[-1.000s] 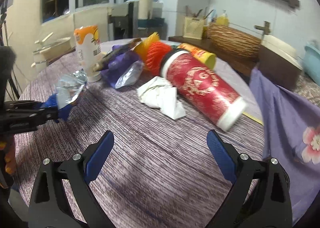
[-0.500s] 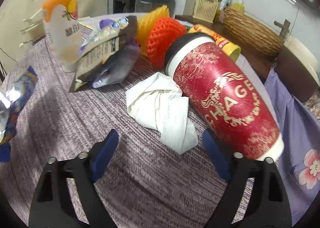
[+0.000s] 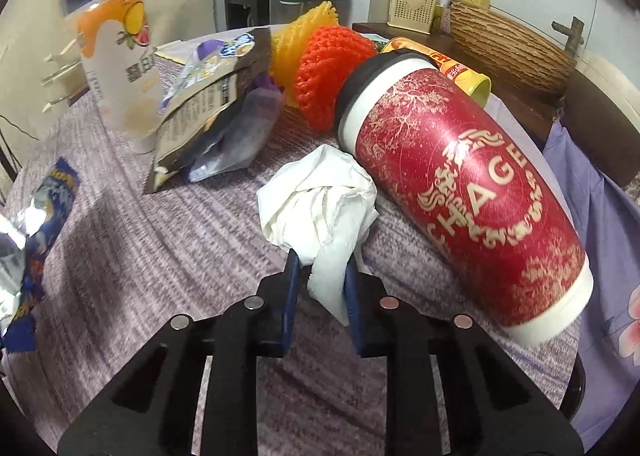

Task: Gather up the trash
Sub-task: 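Grasp the blue snack bag with the left tool while the right tool grasps the white napkin, then carry the blue bag and white napkin over the black bin with both tools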

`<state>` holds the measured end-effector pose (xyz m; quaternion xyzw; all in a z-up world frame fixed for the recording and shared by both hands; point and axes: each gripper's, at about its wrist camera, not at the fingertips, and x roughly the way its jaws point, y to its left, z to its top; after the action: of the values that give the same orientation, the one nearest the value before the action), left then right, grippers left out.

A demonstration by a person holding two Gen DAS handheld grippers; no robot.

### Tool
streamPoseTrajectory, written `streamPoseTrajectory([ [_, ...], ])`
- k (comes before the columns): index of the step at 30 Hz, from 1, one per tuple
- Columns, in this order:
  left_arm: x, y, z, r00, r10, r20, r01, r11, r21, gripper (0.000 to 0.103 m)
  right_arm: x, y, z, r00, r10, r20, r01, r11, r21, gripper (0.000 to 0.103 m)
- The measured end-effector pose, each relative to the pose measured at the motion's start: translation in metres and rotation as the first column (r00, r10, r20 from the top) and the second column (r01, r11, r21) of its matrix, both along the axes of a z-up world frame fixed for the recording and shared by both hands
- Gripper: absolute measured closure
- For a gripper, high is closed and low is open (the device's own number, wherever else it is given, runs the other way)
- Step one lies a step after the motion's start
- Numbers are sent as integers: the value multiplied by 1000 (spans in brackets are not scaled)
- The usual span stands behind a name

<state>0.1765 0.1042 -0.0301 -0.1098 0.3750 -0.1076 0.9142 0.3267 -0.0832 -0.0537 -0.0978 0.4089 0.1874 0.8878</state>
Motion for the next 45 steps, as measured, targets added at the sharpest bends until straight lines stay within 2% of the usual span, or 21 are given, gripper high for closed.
streamPoseTrajectory([
  [7, -5, -10, 4, 1000, -8, 13, 8, 1000, 5, 65, -40, -8, 11, 1000, 16, 14, -17, 997, 79, 81],
  [13, -10, -27, 7, 999, -33, 22, 33, 999, 8, 65, -86, -23, 25, 997, 3, 77, -13, 992, 127, 81],
  [21, -12, -60, 18, 993, -100, 61, 99, 995, 11, 65, -132, -70, 39, 977, -114, 181, 85, 983, 164, 81],
  [25, -13, -88, 24, 984, -159, 85, 157, 987, 27, 65, -149, -102, 38, 961, -196, 197, 162, 971, 174, 81],
  [29, -10, -123, 29, 968, -229, 103, 226, 973, 37, 65, -155, -135, 35, 945, -270, 185, 235, 953, 192, 81],
  [35, -12, -177, 32, 934, -336, 119, 332, 942, 54, 65, -168, -190, 27, 904, -390, 177, 354, 913, 203, 81],
  [45, -18, -240, 29, 876, -463, 131, 458, 886, 73, 65, -171, -261, -18, 830, -548, 98, 523, 828, 203, 81],
])
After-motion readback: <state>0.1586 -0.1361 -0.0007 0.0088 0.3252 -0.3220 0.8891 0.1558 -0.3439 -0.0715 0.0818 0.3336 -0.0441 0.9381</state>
